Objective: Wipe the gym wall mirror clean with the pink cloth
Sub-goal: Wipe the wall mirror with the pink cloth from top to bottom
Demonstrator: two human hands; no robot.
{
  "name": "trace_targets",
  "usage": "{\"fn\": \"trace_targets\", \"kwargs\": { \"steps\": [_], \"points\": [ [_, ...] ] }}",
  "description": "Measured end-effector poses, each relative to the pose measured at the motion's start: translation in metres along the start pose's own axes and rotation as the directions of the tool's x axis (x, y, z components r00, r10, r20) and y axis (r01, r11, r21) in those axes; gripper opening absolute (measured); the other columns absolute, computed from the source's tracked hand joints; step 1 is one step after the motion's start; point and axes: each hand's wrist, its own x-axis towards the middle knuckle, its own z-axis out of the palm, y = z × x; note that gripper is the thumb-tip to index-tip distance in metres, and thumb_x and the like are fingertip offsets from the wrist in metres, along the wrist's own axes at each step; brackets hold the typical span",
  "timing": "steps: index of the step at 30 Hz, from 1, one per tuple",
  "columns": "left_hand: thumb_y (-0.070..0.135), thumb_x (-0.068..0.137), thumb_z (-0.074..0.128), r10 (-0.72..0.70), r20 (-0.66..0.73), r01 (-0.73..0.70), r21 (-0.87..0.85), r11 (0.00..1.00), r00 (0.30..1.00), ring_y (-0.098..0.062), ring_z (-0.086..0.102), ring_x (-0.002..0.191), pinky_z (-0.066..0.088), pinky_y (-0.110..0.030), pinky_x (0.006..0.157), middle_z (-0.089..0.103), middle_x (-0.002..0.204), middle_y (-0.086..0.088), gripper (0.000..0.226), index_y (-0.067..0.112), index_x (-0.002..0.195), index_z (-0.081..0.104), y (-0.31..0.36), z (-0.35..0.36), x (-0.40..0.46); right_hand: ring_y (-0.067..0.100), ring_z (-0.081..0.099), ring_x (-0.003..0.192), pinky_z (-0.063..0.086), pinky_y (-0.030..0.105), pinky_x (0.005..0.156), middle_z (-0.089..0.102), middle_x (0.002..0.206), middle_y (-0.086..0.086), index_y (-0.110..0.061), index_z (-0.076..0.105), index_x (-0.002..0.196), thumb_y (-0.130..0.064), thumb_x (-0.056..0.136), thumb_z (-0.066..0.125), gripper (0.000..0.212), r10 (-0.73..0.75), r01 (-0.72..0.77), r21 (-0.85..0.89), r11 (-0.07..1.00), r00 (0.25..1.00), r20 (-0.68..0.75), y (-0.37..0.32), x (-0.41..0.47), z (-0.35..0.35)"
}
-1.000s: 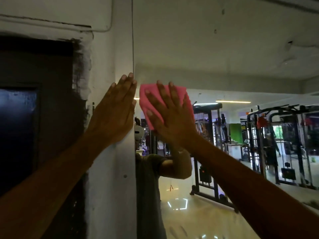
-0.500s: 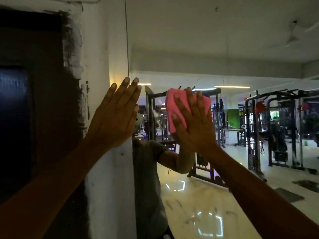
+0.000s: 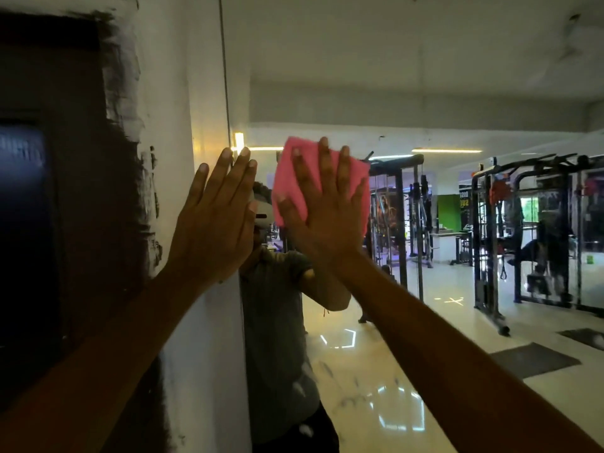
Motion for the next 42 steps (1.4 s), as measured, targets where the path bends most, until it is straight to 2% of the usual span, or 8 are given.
{"fn": "trace_targets", "kwargs": {
  "steps": [3, 8, 19, 24, 28, 33, 38, 42],
  "points": [
    [0.04, 0.116, 0.014, 0.02, 0.003, -0.02, 0.0, 1.0, 1.0, -0.032, 0.008, 0.168, 0.013, -0.059, 0.135, 0.017, 0.18, -0.013, 0.065, 0.007, 0.171, 0.026, -0.003, -0.003, 0.001, 0.04, -0.011, 0.169, -0.006, 0.072, 0.13, -0.007, 0.184, 0.01, -0.033, 0.009, 0.176, -0.073, 0.108, 0.03, 0.082, -0.132, 0.131, 0.026, 0.991, 0.99, 0.048, 0.015, -0.04, 0.004],
    [0.034, 0.116, 0.024, 0.019, -0.003, -0.019, -0.009, 1.0, 1.0, -0.032, 0.009, 0.168, 0.014, -0.058, 0.135, 0.019, 0.18, -0.013, 0.061, 0.008, 0.171, 0.027, -0.003, -0.003, -0.001, 0.044, -0.001, 0.169, 0.001, 0.074, 0.131, 0.001, 0.184, 0.013, -0.03, 0.013, 0.177, -0.077, 0.106, 0.025, 0.086, 0.133, -0.132, 0.03, 0.991, 0.99, -0.039, 0.016, 0.008, 0.0],
    [0.039, 0.116, 0.015, -0.003, 0.036, 0.002, 0.042, 0.999, 0.999, -0.03, 0.005, 0.169, 0.012, -0.057, 0.135, 0.014, 0.181, -0.011, 0.064, 0.01, 0.172, 0.021, -0.004, -0.001, 0.0, 0.045, 0.002, 0.169, 0.004, 0.075, 0.13, 0.006, 0.184, 0.012, -0.03, 0.018, 0.176, -0.077, 0.105, 0.035, 0.087, 0.098, -0.095, 0.04, 0.995, 0.99, -0.102, 0.009, 0.0, 0.008],
    [0.039, 0.117, 0.022, 0.017, 0.032, -0.018, 0.049, 0.999, 0.999, -0.03, 0.007, 0.169, 0.013, -0.056, 0.135, 0.015, 0.181, -0.011, 0.063, 0.01, 0.172, 0.021, -0.008, 0.0, -0.001, 0.042, -0.002, 0.169, 0.01, 0.08, 0.128, 0.002, 0.184, 0.011, -0.032, 0.018, 0.175, -0.077, 0.106, 0.038, 0.085, -0.135, 0.136, 0.031, 0.99, 0.99, -0.035, 0.037, -0.034, 0.011],
    [0.037, 0.115, 0.022, -0.017, 0.02, 0.016, 0.026, 1.0, 1.0, -0.03, 0.006, 0.169, 0.014, -0.059, 0.134, 0.016, 0.181, -0.01, 0.063, 0.01, 0.172, 0.023, -0.001, 0.001, 0.0, 0.045, 0.002, 0.169, 0.006, 0.077, 0.13, 0.006, 0.184, 0.013, -0.03, 0.019, 0.176, -0.077, 0.105, 0.04, 0.087, 0.051, -0.051, 0.0, 0.999, 0.993, -0.103, 0.04, -0.007, 0.003],
    [0.033, 0.115, 0.027, -0.087, -0.021, 0.087, 0.011, 0.996, 0.996, -0.032, 0.006, 0.169, 0.013, -0.058, 0.135, 0.016, 0.181, -0.011, 0.062, 0.009, 0.171, 0.025, 0.014, 0.002, -0.001, 0.041, -0.005, 0.169, 0.005, 0.075, 0.13, 0.002, 0.185, 0.011, -0.032, 0.019, 0.175, -0.078, 0.106, 0.035, 0.085, -0.201, 0.201, 0.021, 0.979, 0.98, 0.002, 0.051, -0.064, 0.011],
    [0.036, 0.114, 0.028, -0.078, -0.01, 0.078, -0.035, 0.996, 0.997, -0.03, 0.005, 0.169, 0.01, -0.057, 0.135, 0.015, 0.181, -0.011, 0.064, 0.009, 0.172, 0.022, 0.025, 0.003, 0.003, 0.046, 0.02, 0.165, 0.012, 0.065, 0.135, 0.024, 0.179, 0.022, -0.018, 0.028, 0.173, -0.072, 0.111, 0.03, 0.082, 0.184, -0.209, -0.11, 0.972, 0.962, -0.204, 0.081, -0.021, 0.0],
    [0.036, 0.116, 0.021, -0.024, -0.01, 0.024, -0.014, 1.0, 1.0, -0.032, 0.008, 0.168, 0.011, -0.058, 0.135, 0.017, 0.18, -0.014, 0.062, 0.008, 0.171, 0.024, 0.042, 0.006, 0.016, 0.04, -0.004, 0.17, 0.002, 0.073, 0.132, 0.002, 0.184, 0.012, -0.027, 0.017, 0.176, -0.072, 0.11, 0.035, 0.082, -0.261, 0.263, -0.054, 0.963, 0.964, 0.042, 0.069, -0.069, 0.002]
  ]
}}
